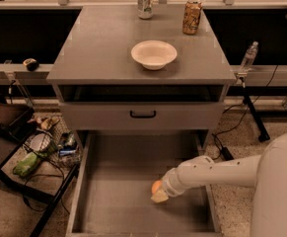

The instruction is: Pick orange from middle drawer and place on counter

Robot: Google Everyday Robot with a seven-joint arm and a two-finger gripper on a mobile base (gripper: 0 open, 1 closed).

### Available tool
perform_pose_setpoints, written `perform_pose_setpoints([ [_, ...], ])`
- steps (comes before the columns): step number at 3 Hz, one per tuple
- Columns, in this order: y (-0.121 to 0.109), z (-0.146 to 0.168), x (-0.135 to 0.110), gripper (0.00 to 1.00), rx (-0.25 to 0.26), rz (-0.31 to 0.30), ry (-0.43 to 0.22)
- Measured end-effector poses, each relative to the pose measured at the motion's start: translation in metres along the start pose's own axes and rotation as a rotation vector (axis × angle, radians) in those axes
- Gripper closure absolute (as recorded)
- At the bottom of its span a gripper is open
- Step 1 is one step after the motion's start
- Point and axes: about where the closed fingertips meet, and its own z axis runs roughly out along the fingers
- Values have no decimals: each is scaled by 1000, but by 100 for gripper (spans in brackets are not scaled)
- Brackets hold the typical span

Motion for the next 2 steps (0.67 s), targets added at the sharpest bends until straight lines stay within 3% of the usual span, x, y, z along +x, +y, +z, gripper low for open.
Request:
perform_pose_setpoints([
  [1,35,-83,-27,100,-15,-61,-13],
  [2,36,-176,-64,100,11,-76,-54],
])
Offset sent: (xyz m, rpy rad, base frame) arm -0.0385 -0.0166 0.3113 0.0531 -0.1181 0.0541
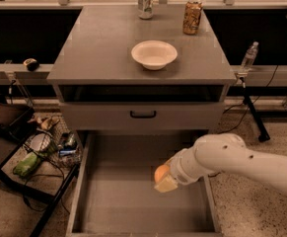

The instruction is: Pick orange from middle drawer and place on counter

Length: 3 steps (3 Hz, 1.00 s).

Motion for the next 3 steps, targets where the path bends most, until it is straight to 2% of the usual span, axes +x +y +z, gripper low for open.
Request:
perform_pose_setpoints([
  [1,-10,-77,-45,100,12,13,-66],
  [2,-25,-137,-92,100,26,37,-139],
  [3,-51,-190,-149,100,43,61,-291],
])
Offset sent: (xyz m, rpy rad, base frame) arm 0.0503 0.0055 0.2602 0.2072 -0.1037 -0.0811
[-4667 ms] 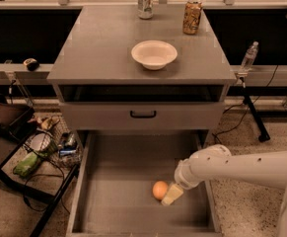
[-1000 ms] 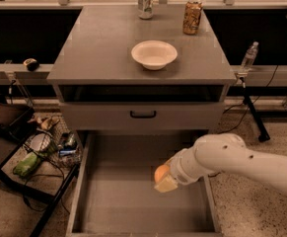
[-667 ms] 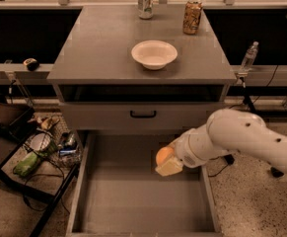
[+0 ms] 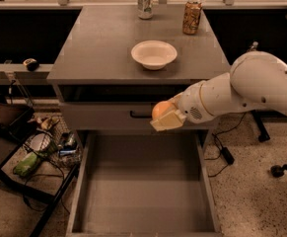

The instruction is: Pick orange from middle drawer and place on counter

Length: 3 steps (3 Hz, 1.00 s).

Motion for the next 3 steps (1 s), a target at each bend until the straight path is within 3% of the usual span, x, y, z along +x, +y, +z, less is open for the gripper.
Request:
perform_pose_setpoints([
  [1,0,0,0,100,0,0,0],
  [2,-11,-4,-47,100,44,-19,-75],
  [3,-27,-1,-115,100,78,-26,-207],
])
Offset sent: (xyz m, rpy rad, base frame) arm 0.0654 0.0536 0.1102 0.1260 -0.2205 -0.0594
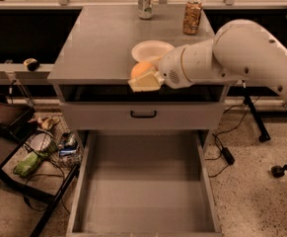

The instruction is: Pick orange from middle drawer and place on counter

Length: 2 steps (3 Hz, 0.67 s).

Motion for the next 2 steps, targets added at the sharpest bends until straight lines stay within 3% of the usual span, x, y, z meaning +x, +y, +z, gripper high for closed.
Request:
perform_pose_setpoints([
  [1,-13,30,-57,100,23,-6,-100],
  [2,-30,69,-98,100,34,8,-169],
])
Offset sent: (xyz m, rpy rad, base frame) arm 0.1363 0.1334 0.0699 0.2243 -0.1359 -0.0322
